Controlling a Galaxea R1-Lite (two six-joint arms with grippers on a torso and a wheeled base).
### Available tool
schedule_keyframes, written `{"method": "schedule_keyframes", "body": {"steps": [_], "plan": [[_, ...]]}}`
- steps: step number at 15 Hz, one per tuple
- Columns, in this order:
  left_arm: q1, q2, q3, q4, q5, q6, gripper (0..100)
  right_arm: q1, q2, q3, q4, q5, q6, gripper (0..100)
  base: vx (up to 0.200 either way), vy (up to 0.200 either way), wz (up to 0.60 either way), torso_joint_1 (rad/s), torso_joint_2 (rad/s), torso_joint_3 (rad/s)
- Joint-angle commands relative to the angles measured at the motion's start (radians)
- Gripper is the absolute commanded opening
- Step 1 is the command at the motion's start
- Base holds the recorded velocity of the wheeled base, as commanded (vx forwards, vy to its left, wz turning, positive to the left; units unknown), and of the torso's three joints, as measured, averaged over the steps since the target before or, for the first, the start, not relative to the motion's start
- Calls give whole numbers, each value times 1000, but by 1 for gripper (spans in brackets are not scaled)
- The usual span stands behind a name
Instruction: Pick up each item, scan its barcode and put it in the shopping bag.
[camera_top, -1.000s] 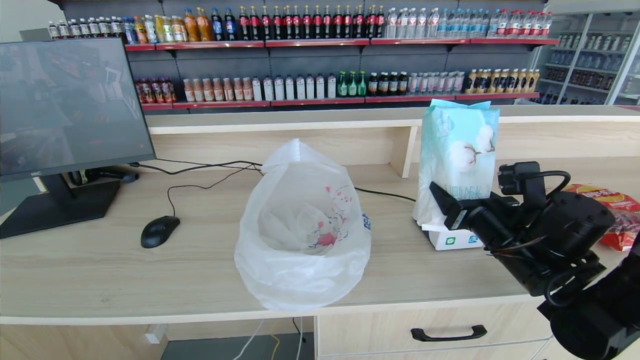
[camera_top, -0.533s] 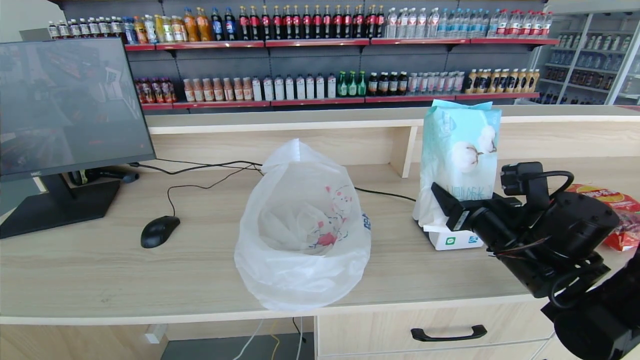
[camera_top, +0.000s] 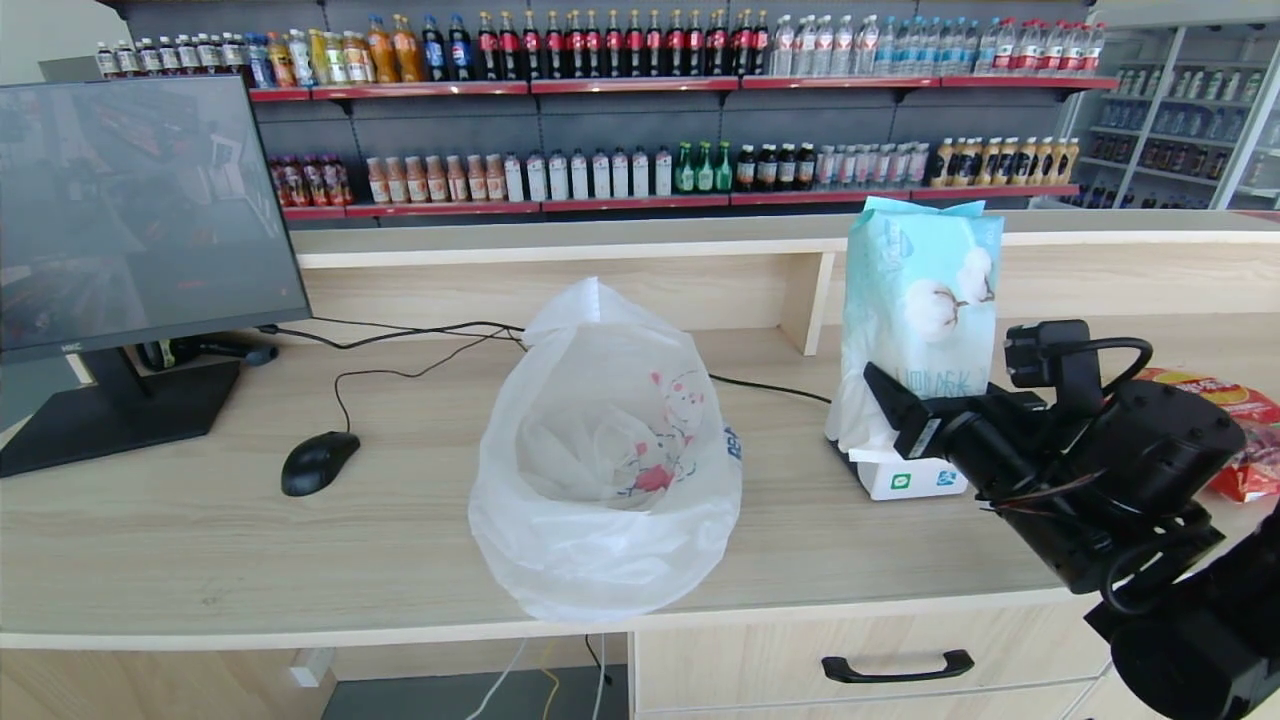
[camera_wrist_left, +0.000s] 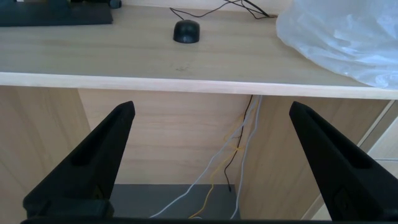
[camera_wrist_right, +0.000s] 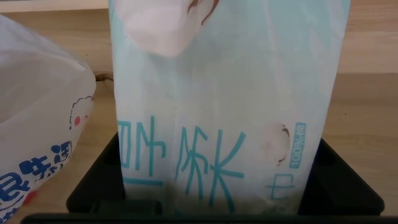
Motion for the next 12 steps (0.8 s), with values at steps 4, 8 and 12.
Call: {"method": "schedule_keyframes", "body": {"steps": [4,8,12], "plan": [[0,0,0,0,0,0,100,59,-85,9,-4,0,0,0,0,0,0,0,0,0],[0,0,0,0,0,0,100,140,-152,9,-4,0,-3,0,0,0,0,0,0,0],[0,1,0,1,0,1,100,163,-223,12,-4,2,-7,0,0,0,0,0,0,0]]}}
